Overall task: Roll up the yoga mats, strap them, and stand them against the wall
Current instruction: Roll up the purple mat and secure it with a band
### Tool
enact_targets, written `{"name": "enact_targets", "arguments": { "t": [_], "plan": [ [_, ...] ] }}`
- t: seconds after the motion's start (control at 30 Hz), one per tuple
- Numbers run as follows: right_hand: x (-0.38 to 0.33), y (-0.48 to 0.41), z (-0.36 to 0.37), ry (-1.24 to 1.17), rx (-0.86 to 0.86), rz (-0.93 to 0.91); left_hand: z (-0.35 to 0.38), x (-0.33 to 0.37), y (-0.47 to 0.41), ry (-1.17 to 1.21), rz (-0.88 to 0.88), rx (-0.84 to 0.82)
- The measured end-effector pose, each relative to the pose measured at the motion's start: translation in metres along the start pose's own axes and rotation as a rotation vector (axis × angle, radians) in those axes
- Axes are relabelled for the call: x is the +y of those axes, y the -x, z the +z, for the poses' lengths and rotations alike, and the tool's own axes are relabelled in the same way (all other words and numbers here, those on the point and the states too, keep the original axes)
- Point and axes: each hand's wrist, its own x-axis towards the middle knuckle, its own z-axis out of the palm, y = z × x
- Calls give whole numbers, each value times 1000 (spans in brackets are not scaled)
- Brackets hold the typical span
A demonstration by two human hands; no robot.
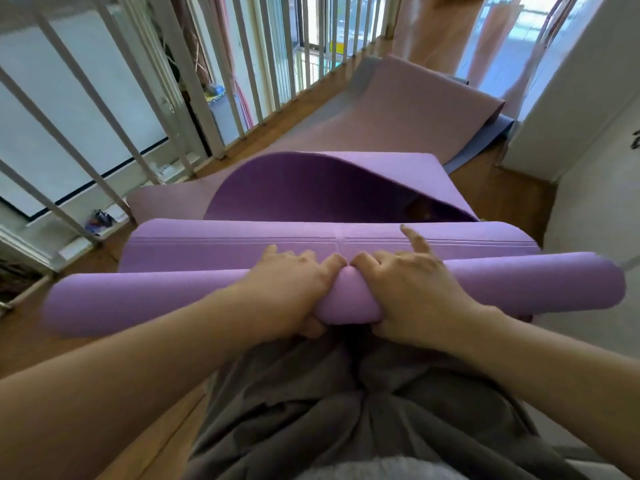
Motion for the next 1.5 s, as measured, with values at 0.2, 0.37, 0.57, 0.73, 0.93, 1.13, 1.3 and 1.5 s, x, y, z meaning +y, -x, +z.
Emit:
{"name": "enact_targets", "arguments": {
  "t": [0.2,0.37,0.57,0.73,0.93,1.13,1.3,1.5],
  "plan": [
    [26,-37,-13,-287,-220,-47,-11,-14,-10,15,-7,12],
    [30,-49,-20,-304,-319,-31,8,6,-8,-186,-107,153],
    [5,-21,13,-44,179,77,-5,-24,-34,85,59,64],
    [17,-39,-1,-180,85,101,-13,-24,-33,25,-29,37],
    [35,-59,-17,-305,-177,56,-2,-17,-35,-33,-107,180],
    [21,-48,22,-87,349,88,-23,-43,-55,191,30,25],
    [32,-57,4,-92,219,86,-6,-21,-47,-173,-108,246],
    [38,-59,-23,-159,78,40,-22,-19,-45,-63,-110,296]
  ]
}}
